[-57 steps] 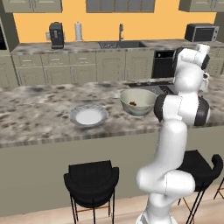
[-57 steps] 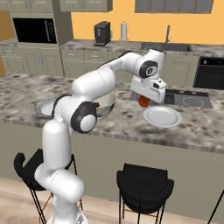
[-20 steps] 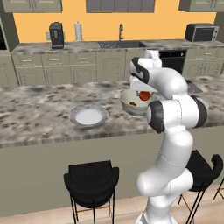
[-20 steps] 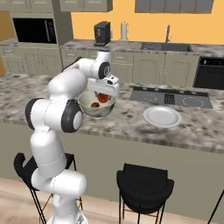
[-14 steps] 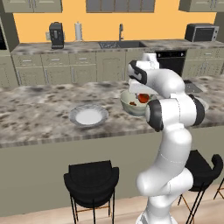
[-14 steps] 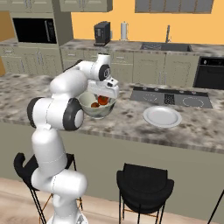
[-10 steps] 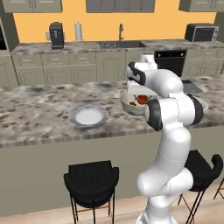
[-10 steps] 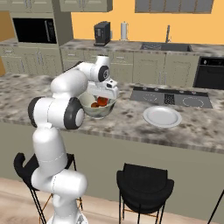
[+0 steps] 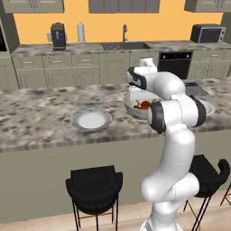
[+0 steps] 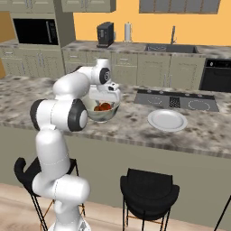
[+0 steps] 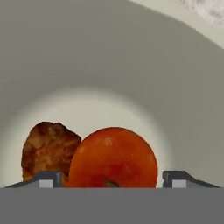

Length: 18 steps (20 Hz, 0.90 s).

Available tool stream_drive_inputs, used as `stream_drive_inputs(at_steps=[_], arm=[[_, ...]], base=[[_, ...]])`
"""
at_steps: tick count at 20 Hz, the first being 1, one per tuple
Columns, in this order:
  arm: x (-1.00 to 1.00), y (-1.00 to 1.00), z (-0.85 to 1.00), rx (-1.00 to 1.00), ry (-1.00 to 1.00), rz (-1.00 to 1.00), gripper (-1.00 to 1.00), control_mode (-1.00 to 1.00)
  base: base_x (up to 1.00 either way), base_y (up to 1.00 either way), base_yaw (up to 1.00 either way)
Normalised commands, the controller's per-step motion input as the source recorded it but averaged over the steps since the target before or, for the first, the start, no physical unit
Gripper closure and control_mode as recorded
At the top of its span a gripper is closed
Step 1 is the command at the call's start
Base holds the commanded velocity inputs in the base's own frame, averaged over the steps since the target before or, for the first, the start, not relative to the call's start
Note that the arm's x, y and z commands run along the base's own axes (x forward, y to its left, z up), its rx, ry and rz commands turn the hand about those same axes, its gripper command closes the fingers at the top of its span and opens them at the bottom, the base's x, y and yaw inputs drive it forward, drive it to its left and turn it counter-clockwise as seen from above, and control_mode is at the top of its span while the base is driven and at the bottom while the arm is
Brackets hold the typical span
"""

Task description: Pick the chicken drumstick and tomato from their plates and place them in the bowl. Then put the bowl in the fridge.

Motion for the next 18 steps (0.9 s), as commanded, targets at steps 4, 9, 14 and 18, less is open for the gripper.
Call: stream_drive_inputs(at_steps=[4,9,14,18], arm=[[-0.06,0.0,0.26,0.0,0.0,0.16,-1.0,-1.0],[-0.27,0.24,0.36,0.0,-0.01,0.18,-1.0,-1.0],[-0.59,0.36,0.08,0.01,-0.03,0.28,-1.0,-1.0],[-0.62,0.16,0.0,0.08,-0.04,0.41,-1.0,-1.0]], base=[[0.0,0.0,0.0],[0.0,0.0,0.0],[0.0,0.0,0.0],[0.0,0.0,0.0]])
